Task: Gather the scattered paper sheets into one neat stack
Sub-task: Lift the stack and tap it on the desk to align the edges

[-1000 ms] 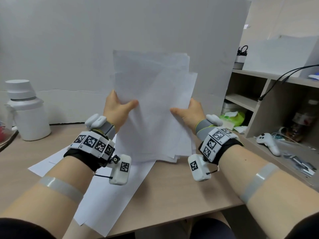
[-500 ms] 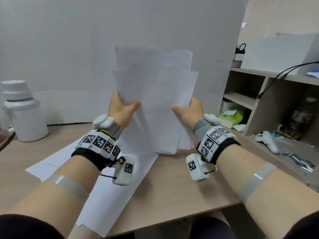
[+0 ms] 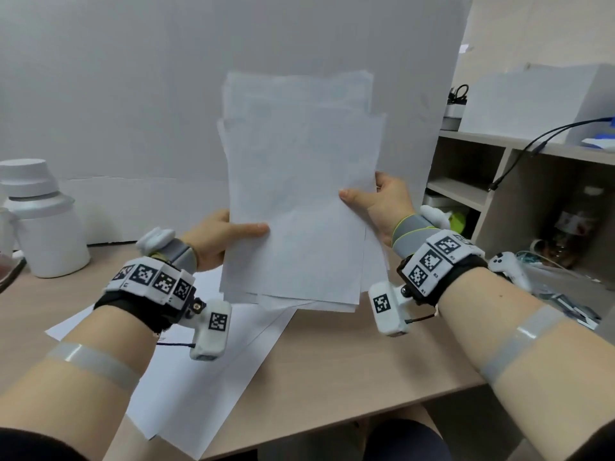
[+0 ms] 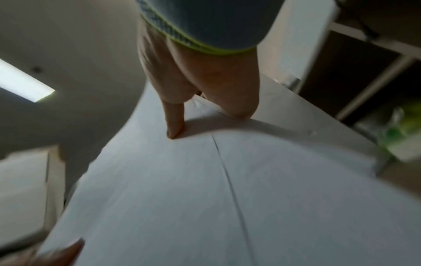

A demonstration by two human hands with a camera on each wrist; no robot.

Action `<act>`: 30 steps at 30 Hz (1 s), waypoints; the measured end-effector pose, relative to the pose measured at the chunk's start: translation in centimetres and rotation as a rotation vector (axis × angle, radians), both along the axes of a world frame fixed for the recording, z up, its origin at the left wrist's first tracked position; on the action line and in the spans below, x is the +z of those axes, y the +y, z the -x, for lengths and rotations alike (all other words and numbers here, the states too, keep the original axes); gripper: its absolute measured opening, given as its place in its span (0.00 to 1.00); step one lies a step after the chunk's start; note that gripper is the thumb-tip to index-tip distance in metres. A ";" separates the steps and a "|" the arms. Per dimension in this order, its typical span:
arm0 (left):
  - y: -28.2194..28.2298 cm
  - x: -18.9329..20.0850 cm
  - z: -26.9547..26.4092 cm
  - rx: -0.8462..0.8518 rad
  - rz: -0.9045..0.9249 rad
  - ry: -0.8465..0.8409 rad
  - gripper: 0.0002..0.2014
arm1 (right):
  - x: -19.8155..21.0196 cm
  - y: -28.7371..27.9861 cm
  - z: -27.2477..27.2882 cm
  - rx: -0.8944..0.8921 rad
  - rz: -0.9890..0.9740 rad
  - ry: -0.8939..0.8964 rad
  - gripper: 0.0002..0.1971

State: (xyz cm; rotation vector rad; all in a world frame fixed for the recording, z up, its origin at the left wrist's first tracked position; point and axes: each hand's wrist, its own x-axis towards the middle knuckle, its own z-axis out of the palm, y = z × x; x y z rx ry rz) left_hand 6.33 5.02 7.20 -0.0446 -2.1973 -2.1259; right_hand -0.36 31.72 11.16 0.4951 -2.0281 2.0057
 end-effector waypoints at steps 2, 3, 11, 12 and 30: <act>0.6 -0.2 0.7 0.089 0.069 0.050 0.09 | 0.1 0.1 0.0 -0.063 -0.072 0.003 0.11; 0.9 -0.4 1.0 0.146 0.113 0.087 0.07 | 0.1 -0.2 0.0 -0.100 -0.101 0.006 0.12; 4.3 -2.8 1.1 0.421 0.232 0.238 0.02 | -0.4 -2.1 -0.3 -0.257 -0.262 0.092 0.08; 4.3 -3.4 0.9 0.421 0.213 0.223 0.02 | -1.2 -2.0 -0.2 -0.259 -0.273 0.065 0.09; 2.1 -1.7 1.8 0.616 -0.097 0.245 0.07 | -3.9 -0.4 1.2 -0.333 -0.216 -0.235 0.42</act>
